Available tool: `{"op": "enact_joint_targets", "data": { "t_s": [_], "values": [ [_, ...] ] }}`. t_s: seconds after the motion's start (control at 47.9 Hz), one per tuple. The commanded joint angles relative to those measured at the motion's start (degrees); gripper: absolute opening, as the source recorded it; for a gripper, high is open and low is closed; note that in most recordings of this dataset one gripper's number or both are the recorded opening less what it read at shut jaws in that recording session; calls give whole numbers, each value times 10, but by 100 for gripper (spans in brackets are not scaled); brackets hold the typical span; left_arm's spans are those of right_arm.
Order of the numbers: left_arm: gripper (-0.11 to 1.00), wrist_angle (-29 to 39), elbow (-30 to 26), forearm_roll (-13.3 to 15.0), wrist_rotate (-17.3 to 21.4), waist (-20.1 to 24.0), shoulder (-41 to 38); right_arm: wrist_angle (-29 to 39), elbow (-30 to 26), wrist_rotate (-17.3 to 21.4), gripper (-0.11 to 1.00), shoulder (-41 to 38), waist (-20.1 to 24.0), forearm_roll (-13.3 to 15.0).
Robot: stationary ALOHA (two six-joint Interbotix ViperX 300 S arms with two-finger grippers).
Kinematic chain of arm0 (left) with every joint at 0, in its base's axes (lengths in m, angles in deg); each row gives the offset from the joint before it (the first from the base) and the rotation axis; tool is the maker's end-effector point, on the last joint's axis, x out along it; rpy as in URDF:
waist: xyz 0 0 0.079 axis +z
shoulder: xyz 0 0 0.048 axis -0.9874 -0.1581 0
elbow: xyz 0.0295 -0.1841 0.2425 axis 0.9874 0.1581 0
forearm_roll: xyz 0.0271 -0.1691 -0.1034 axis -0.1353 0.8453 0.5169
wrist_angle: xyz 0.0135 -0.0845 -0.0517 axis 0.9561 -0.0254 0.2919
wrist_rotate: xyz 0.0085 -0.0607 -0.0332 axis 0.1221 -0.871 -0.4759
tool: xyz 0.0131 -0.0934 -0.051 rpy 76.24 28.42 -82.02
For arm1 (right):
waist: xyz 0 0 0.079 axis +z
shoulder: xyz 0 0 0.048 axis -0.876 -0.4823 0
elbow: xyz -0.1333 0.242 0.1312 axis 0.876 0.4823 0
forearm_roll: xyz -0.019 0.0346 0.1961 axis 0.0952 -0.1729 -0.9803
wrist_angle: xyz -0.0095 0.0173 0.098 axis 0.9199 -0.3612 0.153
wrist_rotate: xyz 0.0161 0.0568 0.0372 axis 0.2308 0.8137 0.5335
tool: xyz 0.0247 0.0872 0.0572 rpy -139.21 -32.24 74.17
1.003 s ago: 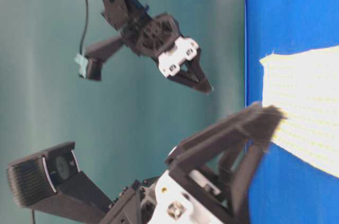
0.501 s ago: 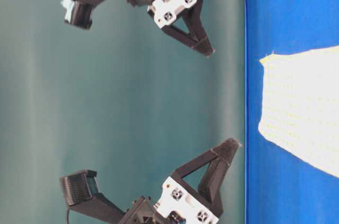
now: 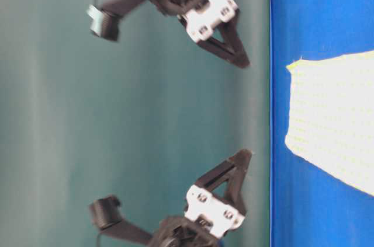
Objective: Fold the yellow towel.
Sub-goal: 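Move both grippers to the strip's top end and grasp its corners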
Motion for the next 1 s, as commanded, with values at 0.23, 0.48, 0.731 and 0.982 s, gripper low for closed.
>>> {"op": "enact_joint_targets", "data": {
  "t_s": [0.23,0.48,0.731,0.982],
  "values": [
    [84,-54,-43,-1,1,61,-98,-21,-57,1,70,-96,-34,-19],
    [84,-82,-77,0,1,71,-168,-22,-82,1,70,-151,-44,-25],
    [79,-83,-96,-1,1,83,-197,-30,-85,1,69,-165,-45,-25],
    [25,-83,-101,-1,4,81,-211,-38,-90,-4,44,-171,-44,-24]
  ]
}}
